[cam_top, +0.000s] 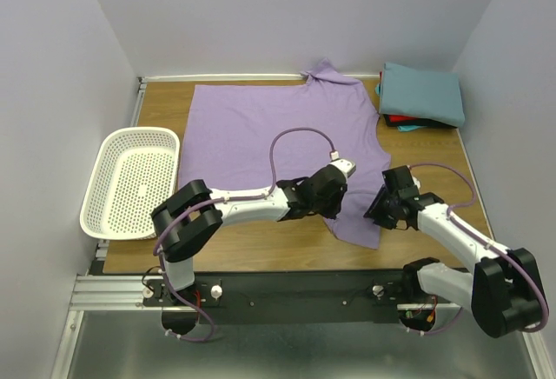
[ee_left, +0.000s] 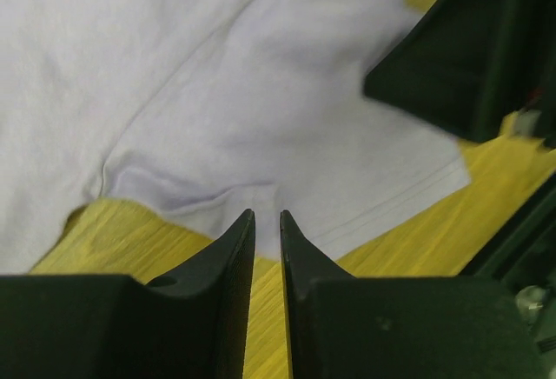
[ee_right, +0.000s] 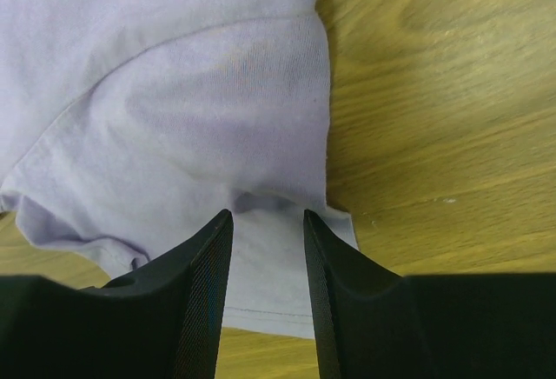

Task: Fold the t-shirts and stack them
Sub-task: Flatten the tshirt out

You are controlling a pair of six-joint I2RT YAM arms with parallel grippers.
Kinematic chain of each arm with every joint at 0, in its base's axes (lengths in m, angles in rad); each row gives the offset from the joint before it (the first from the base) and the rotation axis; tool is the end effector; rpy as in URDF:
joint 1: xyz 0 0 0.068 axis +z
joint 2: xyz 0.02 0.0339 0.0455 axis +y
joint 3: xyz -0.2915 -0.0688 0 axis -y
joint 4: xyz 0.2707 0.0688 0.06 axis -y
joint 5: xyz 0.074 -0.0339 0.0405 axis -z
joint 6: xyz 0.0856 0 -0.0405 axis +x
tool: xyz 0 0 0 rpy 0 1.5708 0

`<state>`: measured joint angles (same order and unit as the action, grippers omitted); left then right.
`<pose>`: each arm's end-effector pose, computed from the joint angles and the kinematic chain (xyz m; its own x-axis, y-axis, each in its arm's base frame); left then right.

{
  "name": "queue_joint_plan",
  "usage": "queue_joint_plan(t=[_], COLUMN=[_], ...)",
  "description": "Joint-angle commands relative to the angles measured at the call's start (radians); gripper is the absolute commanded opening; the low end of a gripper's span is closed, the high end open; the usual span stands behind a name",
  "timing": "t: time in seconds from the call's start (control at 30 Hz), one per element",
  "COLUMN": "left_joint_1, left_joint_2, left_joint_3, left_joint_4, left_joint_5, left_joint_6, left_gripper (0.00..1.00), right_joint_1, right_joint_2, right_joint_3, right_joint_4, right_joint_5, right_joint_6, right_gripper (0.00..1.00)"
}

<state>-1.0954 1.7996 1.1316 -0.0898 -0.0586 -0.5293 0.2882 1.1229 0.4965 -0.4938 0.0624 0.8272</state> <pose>0.2112 -0.3992 0.1672 -0.7099 0.2777 -0.6473 0.5905 0.7356 -0.3320 0.2102 0.0568 0.1226 -0.7739 0.5368 -0.3361 0.4608 0.8413 0.2825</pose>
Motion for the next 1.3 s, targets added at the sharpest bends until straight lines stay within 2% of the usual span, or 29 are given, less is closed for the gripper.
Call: queue_joint_plan(t=[0.0, 0.13, 0.3, 1.27], left_joint_1=[-0.009, -0.009, -0.011, -0.011], left_joint_2=[0.033, 0.142, 0.193, -0.029], left_joint_3=[0.085, 0.180, 0.175, -0.108], left_joint_4=[-0.004, -0.053, -0.057, -0.057], left_joint_5=[-0.009, -0.056, -0.044, -0.037], left_joint_6=[0.018, 0.003, -0.012, -0.031], left_gripper=[0.25, 0.25, 0.25, 0.25], right_joint_1=[0.006, 0.006, 0.006, 0.006], right_joint_2=[-0.058, -0.087, -0.068, -0.052], right_joint_3=[-0.058, -0.067, -0.075, -0.072], right_joint_4=[-0.026, -0.045, -0.049, -0.061], right_joint_5=[-0.042, -0.023, -0.018, 0.007], right_joint_6=[0.038, 0.046, 0.061, 0.061], right_gripper=[0.46, 0.46, 0.46, 0.47])
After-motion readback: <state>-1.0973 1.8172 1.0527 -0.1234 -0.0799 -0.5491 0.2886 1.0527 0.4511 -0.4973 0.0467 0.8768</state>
